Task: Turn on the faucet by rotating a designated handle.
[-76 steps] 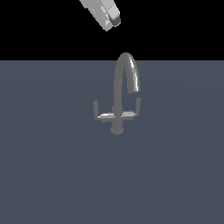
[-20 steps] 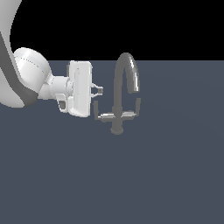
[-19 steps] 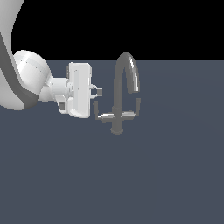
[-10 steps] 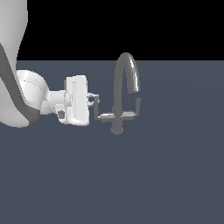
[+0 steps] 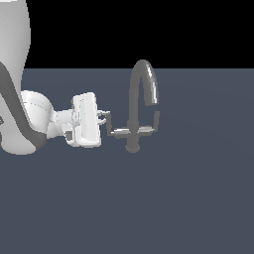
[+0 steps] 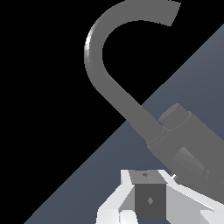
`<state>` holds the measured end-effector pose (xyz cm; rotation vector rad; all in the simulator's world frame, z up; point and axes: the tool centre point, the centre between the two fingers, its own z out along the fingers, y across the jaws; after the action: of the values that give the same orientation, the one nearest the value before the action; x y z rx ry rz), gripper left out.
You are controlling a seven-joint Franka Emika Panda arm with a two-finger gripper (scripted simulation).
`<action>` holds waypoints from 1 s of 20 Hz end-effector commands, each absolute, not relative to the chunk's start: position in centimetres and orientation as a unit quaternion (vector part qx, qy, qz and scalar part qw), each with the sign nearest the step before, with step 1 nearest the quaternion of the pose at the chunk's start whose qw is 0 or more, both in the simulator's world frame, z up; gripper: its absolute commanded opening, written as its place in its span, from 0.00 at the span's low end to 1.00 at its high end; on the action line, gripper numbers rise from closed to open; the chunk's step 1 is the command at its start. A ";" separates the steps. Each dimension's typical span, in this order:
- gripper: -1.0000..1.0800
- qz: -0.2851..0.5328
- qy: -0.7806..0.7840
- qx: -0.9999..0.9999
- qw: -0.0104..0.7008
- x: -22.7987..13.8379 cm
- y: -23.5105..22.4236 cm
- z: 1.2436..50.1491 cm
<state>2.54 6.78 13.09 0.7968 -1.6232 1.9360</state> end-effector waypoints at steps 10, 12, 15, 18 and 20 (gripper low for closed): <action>0.00 0.710 -0.590 0.296 0.247 1.6 6.7 13.4; 0.00 0.710 -0.590 0.296 0.247 1.0 6.6 13.6; 0.00 0.710 -0.590 0.296 0.247 0.3 6.4 13.8; 0.00 0.710 -0.590 0.296 0.247 -0.6 6.3 14.2; 0.00 0.710 -0.590 0.296 0.247 -1.1 6.2 14.4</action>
<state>-0.48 6.27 13.69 0.8195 -1.6129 1.9341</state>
